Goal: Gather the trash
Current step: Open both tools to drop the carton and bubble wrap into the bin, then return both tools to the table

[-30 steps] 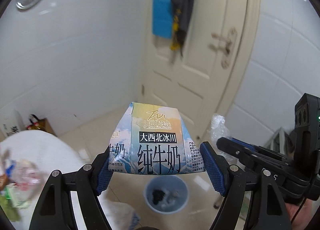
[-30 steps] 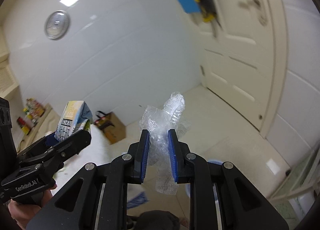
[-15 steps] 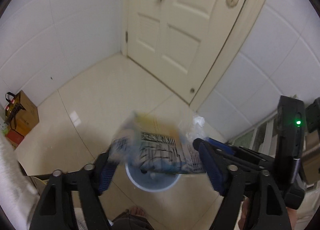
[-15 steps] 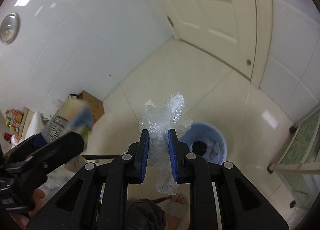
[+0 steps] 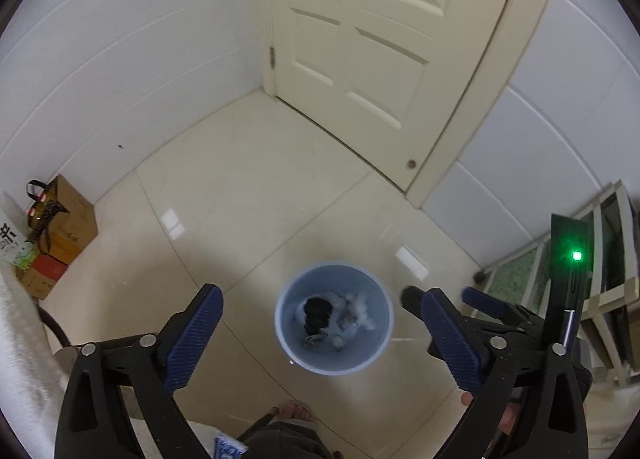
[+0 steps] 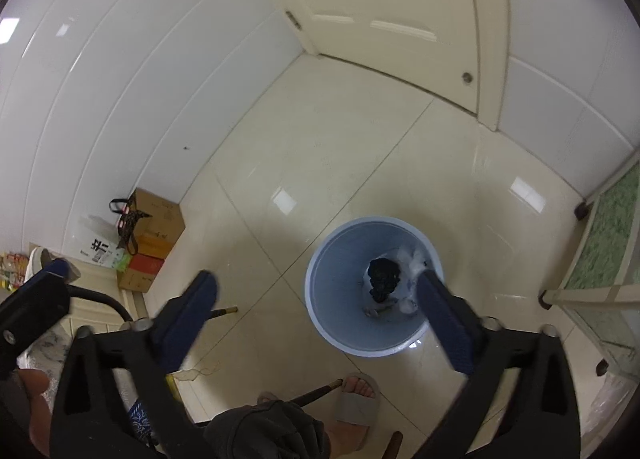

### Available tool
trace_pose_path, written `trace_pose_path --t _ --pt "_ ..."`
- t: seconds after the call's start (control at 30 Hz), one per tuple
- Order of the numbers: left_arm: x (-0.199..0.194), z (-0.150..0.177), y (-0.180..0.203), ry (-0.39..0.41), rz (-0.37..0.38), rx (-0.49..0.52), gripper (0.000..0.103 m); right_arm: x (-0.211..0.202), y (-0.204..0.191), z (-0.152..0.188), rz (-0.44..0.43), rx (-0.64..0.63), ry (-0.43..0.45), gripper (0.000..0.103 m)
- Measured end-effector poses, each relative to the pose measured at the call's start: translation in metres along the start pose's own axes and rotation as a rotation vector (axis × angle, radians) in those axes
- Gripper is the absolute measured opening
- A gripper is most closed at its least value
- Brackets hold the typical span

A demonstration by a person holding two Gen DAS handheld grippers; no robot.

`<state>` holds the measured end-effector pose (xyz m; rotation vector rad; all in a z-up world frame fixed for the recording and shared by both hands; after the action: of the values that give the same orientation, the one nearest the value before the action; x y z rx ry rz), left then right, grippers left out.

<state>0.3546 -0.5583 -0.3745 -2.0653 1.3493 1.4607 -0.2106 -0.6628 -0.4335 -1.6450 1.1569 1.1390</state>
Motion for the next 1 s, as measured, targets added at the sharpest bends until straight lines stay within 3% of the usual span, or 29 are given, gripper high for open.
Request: trace_pose_path --t 0.17,0.27,0.47,1.0 --pt "-0.006 -0.008 0.012 0.033 -0.022 -0.007 0.101 -0.009 -0.003 0.003 0.008 0.002 0.010 0.103" --pt "-0.026 0.007 0.022 0.063 -0.014 -0.013 0.101 -0.024 -0.008 0.004 0.008 0.000 0.028 0.103" --pt "-0.104 0.034 0.030 0.145 -0.001 -0.016 0.101 -0.067 -0.029 0.007 -0.006 -0.027 0.094 0.103" --pt "-0.320 0.146 0.015 0.415 -0.015 -0.041 0.102 -0.199 -0.118 0.029 -0.076 -0.159 0.301 0.103"
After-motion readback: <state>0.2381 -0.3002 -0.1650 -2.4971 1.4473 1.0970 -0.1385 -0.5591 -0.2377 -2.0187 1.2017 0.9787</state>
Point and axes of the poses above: each gripper's, at about its wrist camera, not at the fingertips, and x roughly the way its jaws point, y to its right, z to its underside, the point moved 7 cm from there along x, roughly the way its jaws point, and after that the axes turned 15 degrees about z, right-handed, at the moved point
